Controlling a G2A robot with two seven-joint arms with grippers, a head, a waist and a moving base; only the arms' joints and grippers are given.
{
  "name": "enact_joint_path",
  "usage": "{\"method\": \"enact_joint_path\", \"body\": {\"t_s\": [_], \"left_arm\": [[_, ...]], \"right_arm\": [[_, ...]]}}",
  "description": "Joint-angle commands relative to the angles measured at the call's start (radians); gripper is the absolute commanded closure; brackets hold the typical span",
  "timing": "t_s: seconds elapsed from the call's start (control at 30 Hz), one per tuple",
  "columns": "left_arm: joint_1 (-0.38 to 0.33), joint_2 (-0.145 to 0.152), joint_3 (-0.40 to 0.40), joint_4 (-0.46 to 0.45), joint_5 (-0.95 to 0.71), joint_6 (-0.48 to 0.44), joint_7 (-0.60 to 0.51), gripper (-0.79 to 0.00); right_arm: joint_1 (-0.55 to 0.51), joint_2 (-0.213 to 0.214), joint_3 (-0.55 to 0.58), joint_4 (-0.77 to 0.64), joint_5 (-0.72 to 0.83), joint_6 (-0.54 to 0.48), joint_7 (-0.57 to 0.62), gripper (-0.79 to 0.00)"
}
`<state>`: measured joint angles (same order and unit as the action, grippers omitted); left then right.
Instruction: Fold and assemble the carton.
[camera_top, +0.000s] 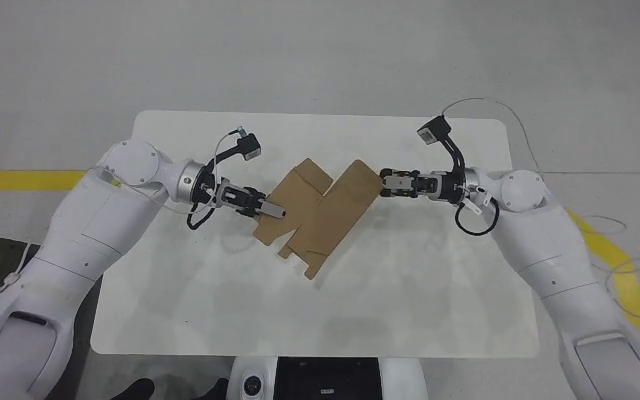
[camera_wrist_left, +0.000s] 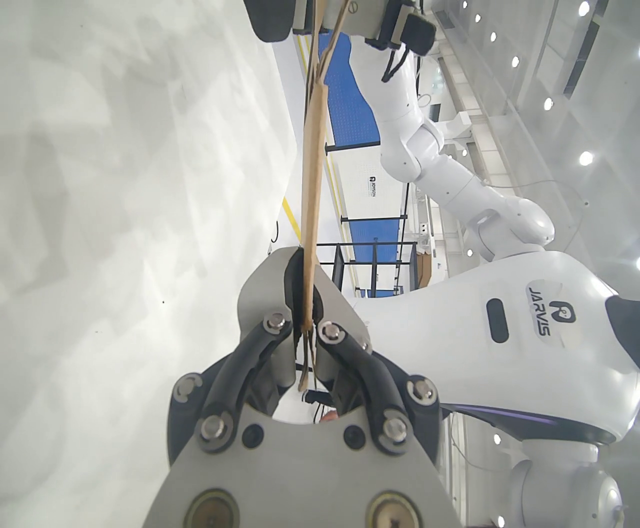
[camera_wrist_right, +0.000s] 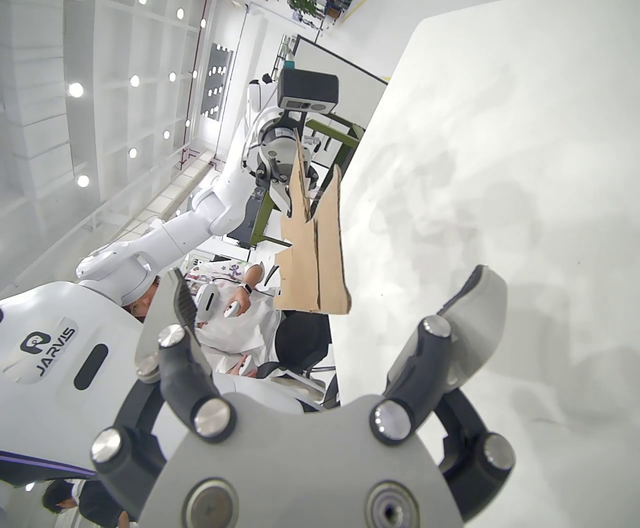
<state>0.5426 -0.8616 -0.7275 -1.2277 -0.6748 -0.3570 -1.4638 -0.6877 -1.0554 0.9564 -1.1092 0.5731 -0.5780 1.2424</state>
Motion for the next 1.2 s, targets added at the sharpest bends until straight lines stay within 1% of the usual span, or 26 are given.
{"method": "enact_joint_path", "body": {"t_s": [0.0,0.23,0.47,0.73,1.17], "left_arm": [[0.008,0.007,-0.003,-0.017,0.000,0.006,-0.005,0.000],[0.026,0.025,-0.014,-0.058,-0.011,0.022,-0.022,0.000],[0.039,0.036,-0.014,-0.087,-0.012,0.022,-0.022,0.000],[0.042,0.036,0.011,-0.090,-0.001,0.012,-0.012,0.000],[0.024,0.034,0.038,-0.064,0.001,-0.002,0.003,0.000]], "right_arm": [[0.001,0.004,-0.009,-0.003,0.006,0.007,0.007,-0.785],[0.024,0.011,-0.042,0.048,0.007,-0.007,-0.007,-0.785],[0.051,-0.004,-0.115,0.043,0.064,-0.002,-0.002,-0.785],[0.075,-0.009,-0.179,0.031,0.091,0.019,0.019,-0.785],[0.075,0.010,-0.226,-0.048,0.134,0.056,0.056,-0.785]]}}
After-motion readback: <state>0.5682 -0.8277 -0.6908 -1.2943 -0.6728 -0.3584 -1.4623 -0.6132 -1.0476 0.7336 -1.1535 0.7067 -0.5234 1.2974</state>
